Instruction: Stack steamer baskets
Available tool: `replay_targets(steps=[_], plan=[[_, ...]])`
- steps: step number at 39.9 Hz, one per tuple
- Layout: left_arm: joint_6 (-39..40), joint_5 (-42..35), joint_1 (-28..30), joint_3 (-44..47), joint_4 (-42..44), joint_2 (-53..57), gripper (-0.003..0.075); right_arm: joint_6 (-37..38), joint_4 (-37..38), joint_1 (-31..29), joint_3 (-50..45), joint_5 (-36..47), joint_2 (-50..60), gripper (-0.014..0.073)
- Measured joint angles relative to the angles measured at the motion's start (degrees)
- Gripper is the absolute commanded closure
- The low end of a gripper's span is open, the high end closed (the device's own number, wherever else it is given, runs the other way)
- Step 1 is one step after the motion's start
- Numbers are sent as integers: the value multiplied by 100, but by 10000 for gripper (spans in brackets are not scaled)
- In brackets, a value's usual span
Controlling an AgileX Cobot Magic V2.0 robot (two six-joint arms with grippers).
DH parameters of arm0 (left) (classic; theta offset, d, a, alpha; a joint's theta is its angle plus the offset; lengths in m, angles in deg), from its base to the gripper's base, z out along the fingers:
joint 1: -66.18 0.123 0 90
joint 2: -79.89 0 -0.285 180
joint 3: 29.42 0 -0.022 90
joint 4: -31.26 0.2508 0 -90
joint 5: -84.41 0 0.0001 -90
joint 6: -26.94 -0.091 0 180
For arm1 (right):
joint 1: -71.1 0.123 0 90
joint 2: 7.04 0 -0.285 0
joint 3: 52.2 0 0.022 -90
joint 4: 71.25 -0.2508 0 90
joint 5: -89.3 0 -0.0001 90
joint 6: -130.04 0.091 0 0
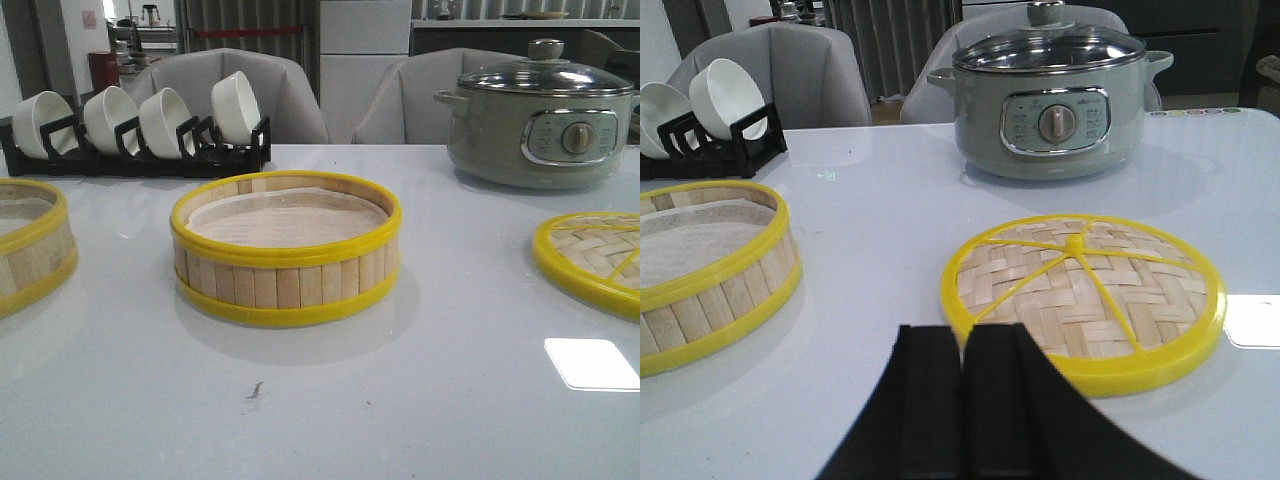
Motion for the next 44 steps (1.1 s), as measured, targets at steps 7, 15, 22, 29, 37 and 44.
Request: replay_targets(steps=[7, 15, 22, 29, 37, 44], plan=[[-11, 1333, -149, -2279, 49, -1644, 636, 0, 0, 0, 0, 0, 0, 567], [-11, 2772, -157, -4192, 227, -3028, 635, 0, 0, 0, 0, 0, 0, 567], [-11, 3356, -157, -4592, 291, -3457, 636, 0, 0, 0, 0, 0, 0, 567], [-19, 3508, -157, -4604, 291, -3469, 636, 0, 0, 0, 0, 0, 0, 567], [-19, 3461, -157, -4604, 291, -3469, 636, 0, 0, 0, 0, 0, 0, 567], [-19, 3545, -157, -4604, 321, -3520, 636, 0, 0, 0, 0, 0, 0, 567]])
